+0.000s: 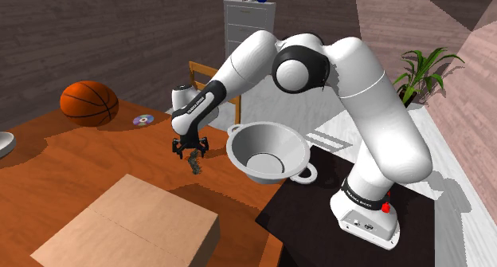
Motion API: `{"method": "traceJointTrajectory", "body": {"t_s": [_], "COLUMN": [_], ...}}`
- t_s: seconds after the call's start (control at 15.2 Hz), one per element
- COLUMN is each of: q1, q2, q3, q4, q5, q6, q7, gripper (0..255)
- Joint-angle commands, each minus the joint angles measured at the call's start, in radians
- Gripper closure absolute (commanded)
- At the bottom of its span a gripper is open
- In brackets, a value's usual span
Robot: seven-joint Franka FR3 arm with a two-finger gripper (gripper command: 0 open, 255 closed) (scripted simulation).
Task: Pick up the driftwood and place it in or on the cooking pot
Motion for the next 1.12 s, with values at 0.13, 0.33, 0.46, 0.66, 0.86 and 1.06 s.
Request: {"method": "traceJointTrajectory", "body": {"t_s": [0.13, 0.33, 0.46, 0.66, 0.86, 1.06], "q1": [0.000, 0.000, 0.000, -0.001, 0.001, 0.003], "q2": [0.000, 0.000, 0.002, 0.002, -0.010, -0.041], "q3": [0.000, 0.000, 0.000, 0.000, -0.002, -0.005], "q4": [0.000, 0.000, 0.003, 0.001, -0.003, -0.011], "q5": [0.000, 0.000, 0.000, 0.000, 0.000, -0.003], "q6": [0.000, 0.000, -0.001, 0.000, -0.007, -0.030], "q7": [0.000, 0.000, 0.000, -0.002, 0.000, 0.004], "gripper": [0, 255, 255, 255, 255, 255]}}
